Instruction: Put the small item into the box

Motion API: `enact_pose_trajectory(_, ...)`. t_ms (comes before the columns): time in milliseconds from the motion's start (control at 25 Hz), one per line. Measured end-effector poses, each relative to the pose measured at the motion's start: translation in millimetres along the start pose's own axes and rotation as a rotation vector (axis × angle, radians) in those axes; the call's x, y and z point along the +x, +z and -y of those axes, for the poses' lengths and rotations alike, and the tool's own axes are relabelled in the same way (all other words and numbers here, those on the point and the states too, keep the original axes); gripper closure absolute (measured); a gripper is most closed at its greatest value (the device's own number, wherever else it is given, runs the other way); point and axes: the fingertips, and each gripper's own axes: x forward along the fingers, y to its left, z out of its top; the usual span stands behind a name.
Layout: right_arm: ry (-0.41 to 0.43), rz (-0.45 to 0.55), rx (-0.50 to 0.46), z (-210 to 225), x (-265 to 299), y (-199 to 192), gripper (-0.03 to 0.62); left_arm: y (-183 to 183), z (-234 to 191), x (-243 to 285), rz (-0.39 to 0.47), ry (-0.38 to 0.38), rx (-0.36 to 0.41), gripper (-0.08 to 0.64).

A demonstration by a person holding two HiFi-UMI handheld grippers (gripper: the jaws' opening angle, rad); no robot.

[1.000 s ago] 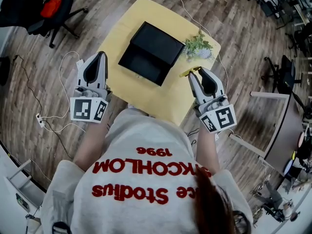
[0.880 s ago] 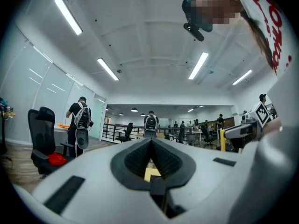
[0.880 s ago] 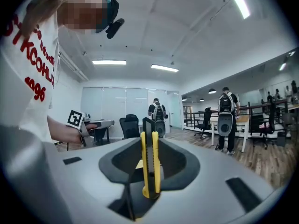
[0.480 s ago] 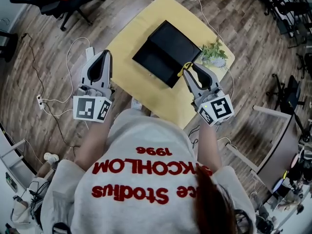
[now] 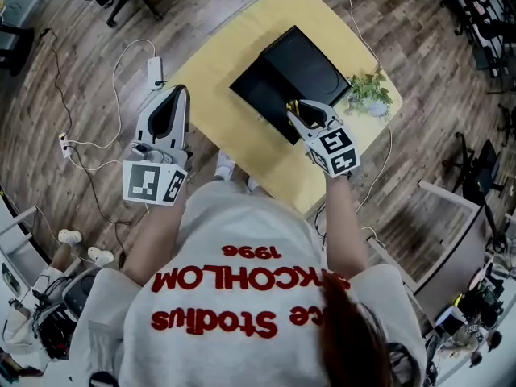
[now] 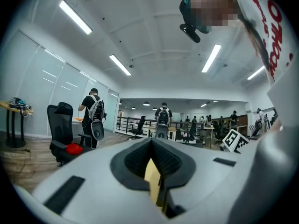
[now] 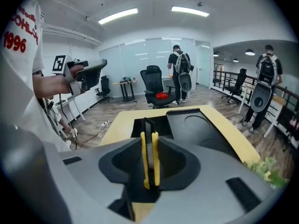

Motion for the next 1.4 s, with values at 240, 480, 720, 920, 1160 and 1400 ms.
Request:
enact_pose_trajectory(240,0.021,-0.139,-0.005,2.4,31.3,-13.9,0.482,-13.1,-11.8,-11.1,-0.024,0.05,-0.012,0.554)
enact_pose_trajectory(480,0.021,-0.263,0.0,2.9,70.3,-21.4,0.483,-19.4,-23.5,-22.4,-0.039,0.09,-0.022,0.554)
enact_pose_trajectory(720,0.02,-0.446,-0.015,1.5,102.1,-46.2,0.485,-29.0,-27.7,-32.6,-0.057,0.125,-0.031,0.554)
enact_pose_trajectory(920,0.003,-0.411,0.001,4.1,104.5,-32.1,0.489,-30.5,-36.1,-36.7,-0.064,0.146,-0.039,0.554)
enact_pose_trajectory(1160,-0.039,-0.098,0.044,12.7,67.8,31.7,0.577,-17.9,-37.6,-30.0,-0.037,0.142,-0.026,0.554)
enact_pose_trajectory(1400,-0.128,0.192,0.07,24.5,3.1,91.8,0.587,3.1,-31.4,-14.5,0.006,0.116,0.005,0.554)
